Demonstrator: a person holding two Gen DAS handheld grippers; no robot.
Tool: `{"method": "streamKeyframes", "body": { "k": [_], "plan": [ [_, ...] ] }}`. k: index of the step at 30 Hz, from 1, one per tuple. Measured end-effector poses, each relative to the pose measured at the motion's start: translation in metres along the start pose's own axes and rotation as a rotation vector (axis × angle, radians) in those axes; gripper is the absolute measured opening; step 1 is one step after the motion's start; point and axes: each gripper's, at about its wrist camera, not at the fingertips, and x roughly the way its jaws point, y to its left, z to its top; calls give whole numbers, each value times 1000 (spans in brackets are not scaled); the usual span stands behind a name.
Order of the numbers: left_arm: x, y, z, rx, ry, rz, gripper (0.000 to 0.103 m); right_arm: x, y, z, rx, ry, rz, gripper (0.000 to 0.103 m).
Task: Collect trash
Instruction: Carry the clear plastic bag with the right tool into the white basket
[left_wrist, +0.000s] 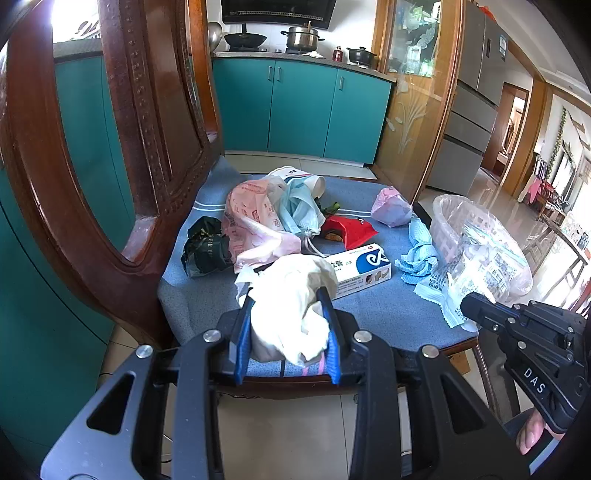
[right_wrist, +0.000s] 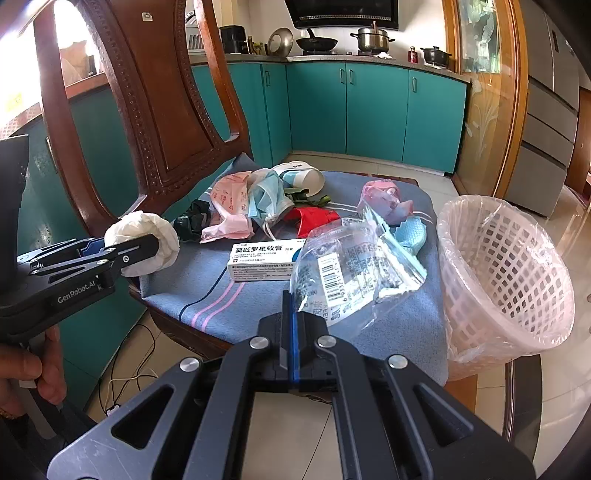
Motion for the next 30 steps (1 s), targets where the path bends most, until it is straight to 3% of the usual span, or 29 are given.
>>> {"method": "streamKeyframes", "body": {
  "k": [20,23,30],
  "plan": [
    [4,-3,0,6,1,6,33,-3,-13,3,20,-20,-19,1],
    [5,-1,0,1,2,10,33,-6,-36,12,64,-57,-75,1],
    [2,-1,0,1,-3,8,33,-14,-147,36,320,-174,-307,1]
  ]
}}
